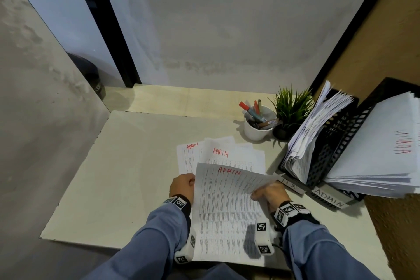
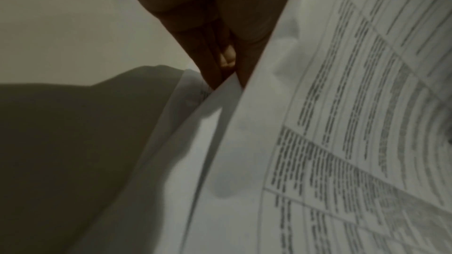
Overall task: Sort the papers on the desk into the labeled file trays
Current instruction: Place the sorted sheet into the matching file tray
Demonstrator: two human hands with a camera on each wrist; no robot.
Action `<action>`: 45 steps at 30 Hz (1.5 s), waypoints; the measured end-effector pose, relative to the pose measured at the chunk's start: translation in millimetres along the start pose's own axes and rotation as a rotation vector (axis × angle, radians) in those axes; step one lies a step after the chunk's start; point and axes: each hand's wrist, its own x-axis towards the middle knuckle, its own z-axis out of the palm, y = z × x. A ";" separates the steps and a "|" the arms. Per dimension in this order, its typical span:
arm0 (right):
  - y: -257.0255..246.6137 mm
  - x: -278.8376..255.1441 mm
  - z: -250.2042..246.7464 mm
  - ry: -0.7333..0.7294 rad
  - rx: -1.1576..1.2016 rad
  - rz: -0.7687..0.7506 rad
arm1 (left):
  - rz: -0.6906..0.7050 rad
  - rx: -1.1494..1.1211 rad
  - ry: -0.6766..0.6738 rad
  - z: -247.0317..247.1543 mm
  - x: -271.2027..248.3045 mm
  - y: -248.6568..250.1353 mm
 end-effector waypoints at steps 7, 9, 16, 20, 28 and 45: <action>-2.1 6.2 4.8 0.138 0.057 -0.099 | -0.059 -0.471 0.065 -7.4 2.1 -11.0; 2.6 17.9 1.4 0.185 -0.114 -0.134 | -0.138 -0.632 0.011 -7.7 3.6 -10.3; 6.3 13.6 -6.3 0.227 -0.036 -0.170 | -0.327 -0.535 -0.063 -5.7 6.8 10.2; 8.4 14.7 -9.8 0.239 -0.126 -0.106 | -0.314 -0.457 -0.033 4.4 14.5 11.1; 5.5 11.7 -7.9 0.131 0.050 -0.136 | -0.188 -0.200 -0.126 -0.7 11.3 22.9; 0.0 6.0 -1.2 0.207 0.034 -0.099 | -0.266 -0.707 -0.087 -19.7 -7.1 11.7</action>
